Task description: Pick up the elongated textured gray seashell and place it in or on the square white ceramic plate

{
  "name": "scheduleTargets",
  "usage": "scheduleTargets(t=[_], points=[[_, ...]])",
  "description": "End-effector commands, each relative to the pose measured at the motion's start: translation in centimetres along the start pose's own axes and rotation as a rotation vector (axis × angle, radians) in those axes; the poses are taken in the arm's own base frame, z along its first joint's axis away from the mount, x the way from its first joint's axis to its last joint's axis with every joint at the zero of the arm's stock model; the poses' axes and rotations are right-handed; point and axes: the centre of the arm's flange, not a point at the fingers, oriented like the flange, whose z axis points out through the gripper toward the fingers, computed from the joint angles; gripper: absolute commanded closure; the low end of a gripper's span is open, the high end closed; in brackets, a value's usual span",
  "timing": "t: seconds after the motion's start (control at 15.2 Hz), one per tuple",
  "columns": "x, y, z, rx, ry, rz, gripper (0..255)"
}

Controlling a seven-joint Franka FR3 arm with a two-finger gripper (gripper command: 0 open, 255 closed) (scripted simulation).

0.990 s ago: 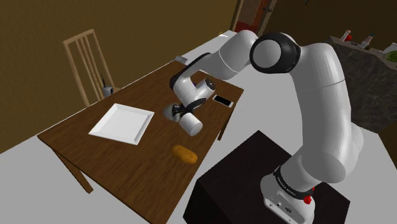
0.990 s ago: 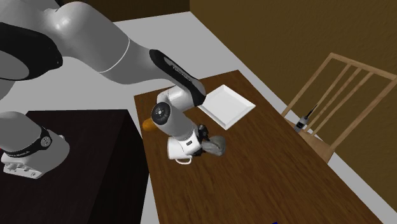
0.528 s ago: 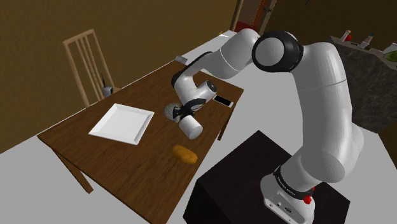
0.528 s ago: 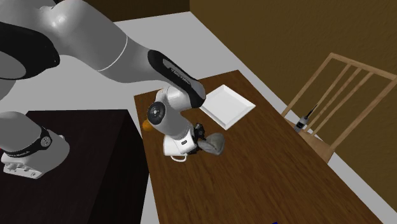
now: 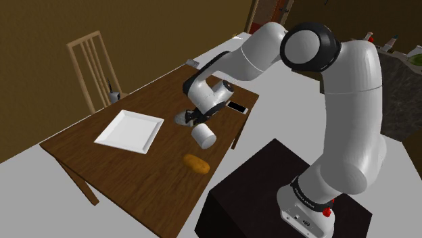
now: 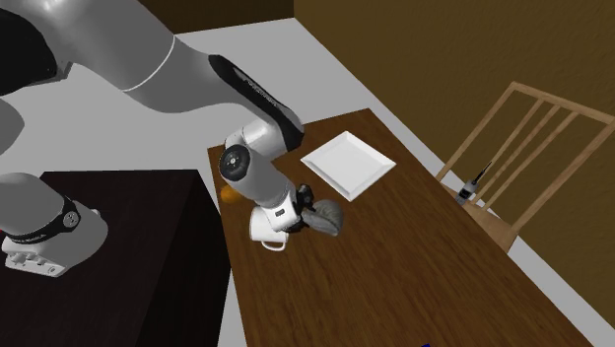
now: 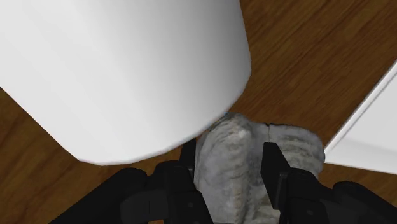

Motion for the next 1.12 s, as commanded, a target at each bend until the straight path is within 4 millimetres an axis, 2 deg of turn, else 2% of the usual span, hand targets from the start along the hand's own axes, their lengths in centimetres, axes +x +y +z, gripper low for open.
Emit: scheduleTargets(t=[0.0,0.46,1.06], points=[[0.3,-0.5,-1.0,0.0,0.0,0.001,255],[1.1,-1.7,-3.9,0.0,0.0,0.001,255],[-1.9,-12.5,0.0,0.0,0.0,0.001,255]])
